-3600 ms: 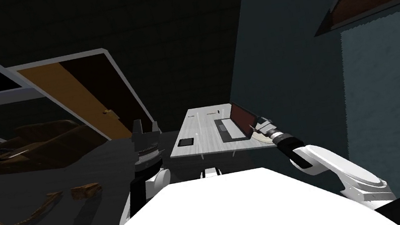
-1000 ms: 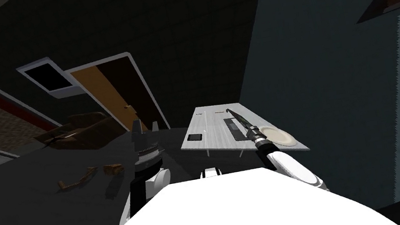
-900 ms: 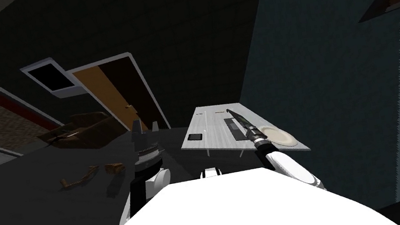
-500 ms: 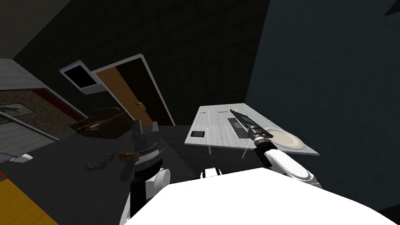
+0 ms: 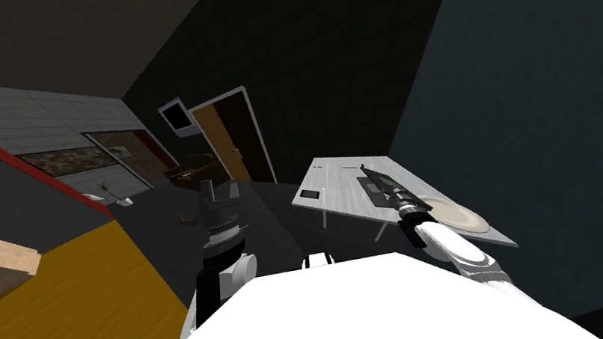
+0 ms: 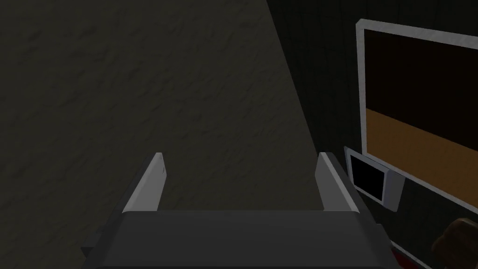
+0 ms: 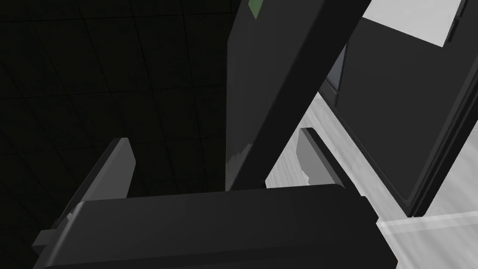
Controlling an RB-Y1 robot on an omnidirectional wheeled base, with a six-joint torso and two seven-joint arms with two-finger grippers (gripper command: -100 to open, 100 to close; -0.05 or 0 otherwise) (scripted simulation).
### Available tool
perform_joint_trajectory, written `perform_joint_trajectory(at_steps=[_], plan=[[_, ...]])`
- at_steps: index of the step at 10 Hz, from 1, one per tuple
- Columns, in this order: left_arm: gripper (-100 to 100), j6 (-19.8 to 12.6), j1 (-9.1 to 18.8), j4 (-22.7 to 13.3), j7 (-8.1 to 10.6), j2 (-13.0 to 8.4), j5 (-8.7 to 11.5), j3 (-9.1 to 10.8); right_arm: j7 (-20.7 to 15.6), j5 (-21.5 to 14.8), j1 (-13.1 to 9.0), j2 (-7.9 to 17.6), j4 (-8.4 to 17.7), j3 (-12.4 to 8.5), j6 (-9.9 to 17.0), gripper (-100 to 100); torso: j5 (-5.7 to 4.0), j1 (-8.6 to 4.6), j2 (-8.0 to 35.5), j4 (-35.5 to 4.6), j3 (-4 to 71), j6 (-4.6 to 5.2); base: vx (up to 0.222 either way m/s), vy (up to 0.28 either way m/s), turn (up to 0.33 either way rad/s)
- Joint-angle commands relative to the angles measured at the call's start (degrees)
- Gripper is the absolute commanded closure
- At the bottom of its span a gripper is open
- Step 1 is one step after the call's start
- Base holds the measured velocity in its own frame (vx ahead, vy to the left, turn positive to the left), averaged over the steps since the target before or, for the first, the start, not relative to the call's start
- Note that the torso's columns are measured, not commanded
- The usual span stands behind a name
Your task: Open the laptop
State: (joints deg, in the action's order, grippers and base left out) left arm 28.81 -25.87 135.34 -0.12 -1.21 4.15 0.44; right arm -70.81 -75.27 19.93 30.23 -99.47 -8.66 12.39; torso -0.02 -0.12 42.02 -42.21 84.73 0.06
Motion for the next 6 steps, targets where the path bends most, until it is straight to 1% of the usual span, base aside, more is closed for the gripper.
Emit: perform_joint_trajectory(at_steps=[1,2,3,4,5,6], plan=[[0,0.00,0.02,0.00,0.00,0.00,0.00,-0.01,-0.55,3.28,0.13,2.52,1.81,-1.49,1.37,-100,0.00,0.04,0.07,-0.03,-0.03,-0.15,-0.071,0.029,0.164],[0,0.00,0.00,0.00,0.00,0.00,0.00,0.00,0.01,5.14,0.00,4.55,4.02,-3.33,1.89,-100,0.11,0.14,0.21,-0.12,-0.11,-0.03,-0.097,0.045,0.276],[0,0.00,0.01,0.00,0.00,0.00,0.00,-0.01,0.57,6.86,-0.13,5.92,5.32,-4.90,2.42,-100,0.12,0.27,0.41,-0.15,-0.24,-0.08,-0.152,0.087,0.449],[0,0.00,0.02,-0.01,0.00,0.00,0.00,-0.01,0.57,6.99,-0.13,6.58,6.23,-5.18,2.42,-100,0.12,0.35,0.54,-0.17,-0.33,-0.10,-0.121,0.085,0.227],[0,0.00,0.01,0.00,0.00,0.00,0.00,0.00,1.13,8.85,-0.25,8.61,8.00,-6.80,2.94,-100,0.16,0.25,0.45,-0.18,-0.27,0.04,-0.128,0.090,0.329],[0,0.00,0.02,-0.01,0.00,0.00,0.00,-0.01,1.70,10.50,-0.38,10.16,9.82,-8.87,3.47,-100,0.12,0.23,0.41,-0.16,-0.24,-0.06,-0.135,0.099,0.440]])
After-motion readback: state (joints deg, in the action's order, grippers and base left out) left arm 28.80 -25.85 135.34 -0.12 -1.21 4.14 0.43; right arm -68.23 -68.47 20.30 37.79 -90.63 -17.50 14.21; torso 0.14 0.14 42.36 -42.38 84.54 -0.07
